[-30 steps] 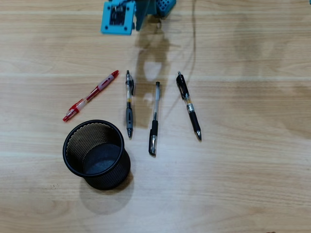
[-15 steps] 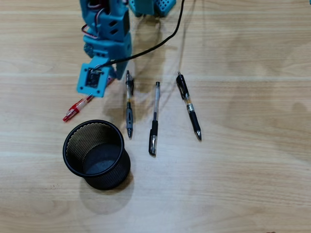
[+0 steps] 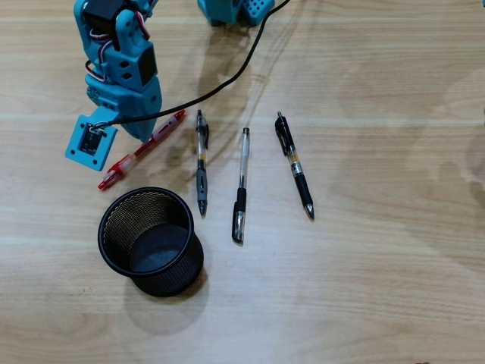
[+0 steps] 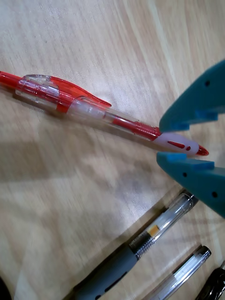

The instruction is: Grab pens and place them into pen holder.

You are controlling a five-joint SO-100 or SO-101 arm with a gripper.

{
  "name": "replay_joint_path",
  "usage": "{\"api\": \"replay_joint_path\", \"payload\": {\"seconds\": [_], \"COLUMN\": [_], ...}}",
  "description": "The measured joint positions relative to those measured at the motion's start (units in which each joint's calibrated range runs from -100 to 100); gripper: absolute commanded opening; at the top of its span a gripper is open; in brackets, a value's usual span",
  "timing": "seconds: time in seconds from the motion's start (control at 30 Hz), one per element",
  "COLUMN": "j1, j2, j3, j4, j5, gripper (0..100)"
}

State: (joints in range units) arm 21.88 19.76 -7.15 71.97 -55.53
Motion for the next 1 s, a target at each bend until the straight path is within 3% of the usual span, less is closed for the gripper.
{"api": "replay_joint_path", "payload": {"seconds": [0.1, 1.0], "j1": [0.09, -0.18], "j2": [0.93, 10.43], "j3": [-0.18, -1.42], "j4": [0.0, -1.04], "j5": [0.0, -0.1], "gripper": [22, 22]}}
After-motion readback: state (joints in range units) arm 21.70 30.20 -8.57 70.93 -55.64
